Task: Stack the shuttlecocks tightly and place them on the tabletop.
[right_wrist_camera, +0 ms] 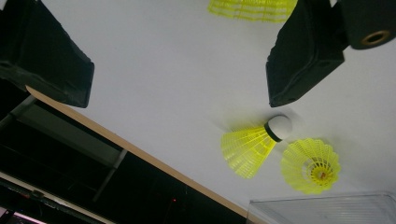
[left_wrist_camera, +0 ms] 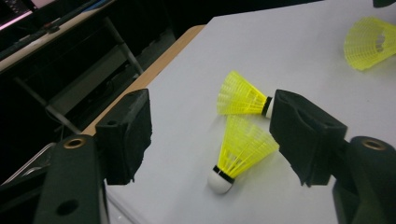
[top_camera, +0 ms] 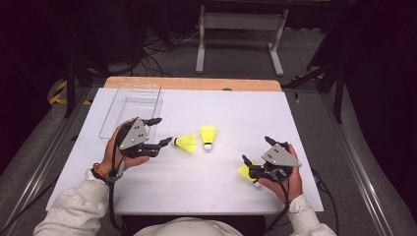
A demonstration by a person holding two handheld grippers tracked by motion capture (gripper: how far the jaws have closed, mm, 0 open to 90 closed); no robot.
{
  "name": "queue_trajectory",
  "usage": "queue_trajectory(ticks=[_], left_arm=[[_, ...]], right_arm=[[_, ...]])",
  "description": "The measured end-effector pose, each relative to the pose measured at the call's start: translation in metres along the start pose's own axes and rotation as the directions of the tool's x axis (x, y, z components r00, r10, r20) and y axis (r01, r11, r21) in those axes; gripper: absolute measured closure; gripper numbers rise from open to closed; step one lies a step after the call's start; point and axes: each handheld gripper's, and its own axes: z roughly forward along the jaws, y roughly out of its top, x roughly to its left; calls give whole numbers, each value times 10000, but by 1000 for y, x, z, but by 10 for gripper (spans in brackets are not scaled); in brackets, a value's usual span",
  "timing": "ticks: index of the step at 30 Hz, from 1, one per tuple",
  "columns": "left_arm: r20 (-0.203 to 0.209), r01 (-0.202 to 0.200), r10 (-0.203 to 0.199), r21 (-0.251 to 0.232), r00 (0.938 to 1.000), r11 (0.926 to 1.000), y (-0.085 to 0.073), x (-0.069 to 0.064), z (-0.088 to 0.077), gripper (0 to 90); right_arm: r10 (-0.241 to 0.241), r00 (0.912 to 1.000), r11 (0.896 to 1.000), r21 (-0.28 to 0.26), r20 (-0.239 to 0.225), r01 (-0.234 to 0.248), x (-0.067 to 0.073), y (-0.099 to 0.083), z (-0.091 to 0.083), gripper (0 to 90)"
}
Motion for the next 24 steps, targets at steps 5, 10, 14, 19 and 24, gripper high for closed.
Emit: queue_trajectory(ticks=[5, 10, 14, 19, 24], left_arm=[[102, 207, -207, -75, 9997, 9998, -13, 0, -9, 216], [98, 165, -163, -147, 9998, 9998, -19, -3, -15, 173], [64, 62, -61, -225, 10000, 9997, -24, -6, -24, 127], [-111, 58, -61, -352, 9999, 9994, -30, -9, -33, 107], [-258, 121, -134, -505, 9996, 9987, -36, -10, -41, 96]], right_arm=[[-25, 10000, 10000, 28, -10, 25, -1, 0, -1, 87], [-56, 10000, 10000, 38, 4, 56, -1, 0, -1, 87], [-15, 10000, 10000, -1, 59, 15, -1, 1, -2, 87], [41, 10000, 10000, 20, 30, -41, -1, 2, -3, 102], [24, 10000, 10000, 47, -35, -24, -1, 6, -4, 134]])
